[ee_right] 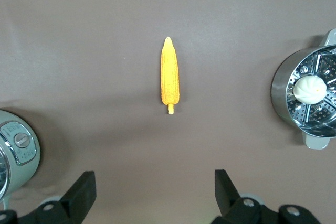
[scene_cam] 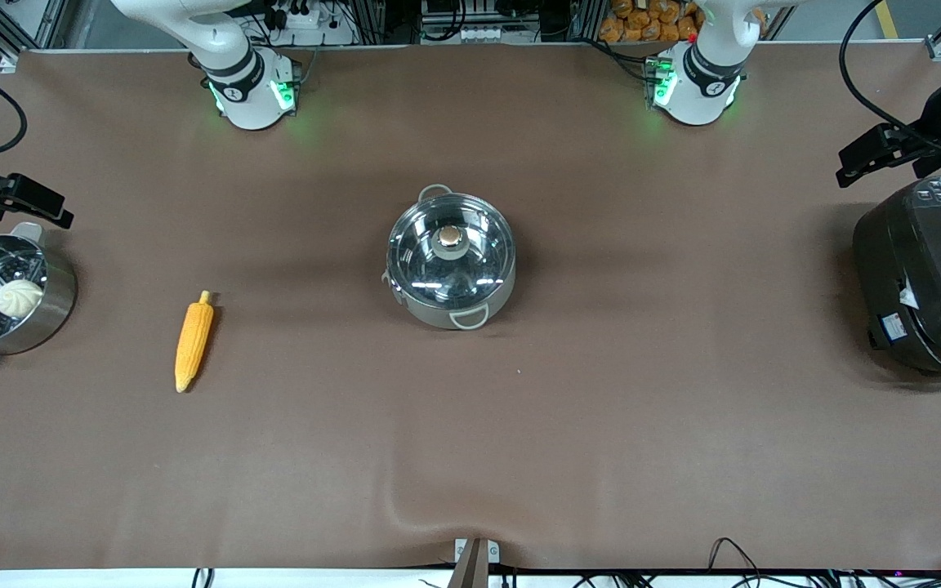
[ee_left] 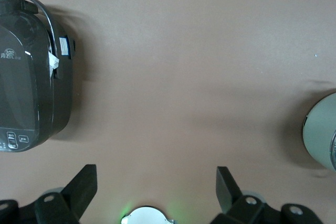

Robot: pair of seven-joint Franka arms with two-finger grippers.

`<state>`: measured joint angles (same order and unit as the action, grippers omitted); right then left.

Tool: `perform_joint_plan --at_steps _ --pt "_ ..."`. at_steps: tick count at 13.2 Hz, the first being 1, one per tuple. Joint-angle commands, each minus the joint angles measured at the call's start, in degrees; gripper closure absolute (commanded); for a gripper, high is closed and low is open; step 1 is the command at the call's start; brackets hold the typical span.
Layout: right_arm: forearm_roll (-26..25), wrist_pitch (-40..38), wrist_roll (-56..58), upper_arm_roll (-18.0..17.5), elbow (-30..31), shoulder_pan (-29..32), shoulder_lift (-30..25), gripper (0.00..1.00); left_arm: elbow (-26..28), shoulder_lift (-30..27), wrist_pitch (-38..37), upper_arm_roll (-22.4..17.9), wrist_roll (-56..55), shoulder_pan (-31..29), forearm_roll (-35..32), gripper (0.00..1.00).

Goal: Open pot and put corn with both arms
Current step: 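Reach the left gripper to the glass lid knob on the pot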

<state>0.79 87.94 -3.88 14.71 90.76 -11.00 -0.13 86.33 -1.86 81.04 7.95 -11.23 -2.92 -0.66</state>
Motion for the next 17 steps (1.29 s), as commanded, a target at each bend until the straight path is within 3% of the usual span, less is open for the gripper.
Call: perform_joint_plan --at_steps 1,6,10,14,17 --pt "0.9 0.2 0.9 -0.7 0.6 1.2 -0.9 0.00 -0.6 -0.2 -0.9 0.1 1.6 -0.2 0.0 0.00" --pt "0.9 0.3 0.6 -0.7 1.2 1.2 -0.4 0.00 -2.5 1.2 -0.9 0.9 0.8 1.4 0.4 0.00" --pt "0.8 0.7 0.6 -0.7 1.3 1.0 -0.2 0.00 -4.7 5.5 0.2 7.5 -8.5 4.2 0.2 0.00" --pt "0.8 0.7 0.6 -0.7 1.3 1.2 -0.2 0.00 -9.6 14.0 2.8 9.8 -27.0 14.1 0.5 0.00" --pt "0.8 0.7 0.5 -0.7 1.3 1.1 -0.3 0.00 -12.6 22.0 5.8 8.9 -42.1 26.5 0.4 0.00"
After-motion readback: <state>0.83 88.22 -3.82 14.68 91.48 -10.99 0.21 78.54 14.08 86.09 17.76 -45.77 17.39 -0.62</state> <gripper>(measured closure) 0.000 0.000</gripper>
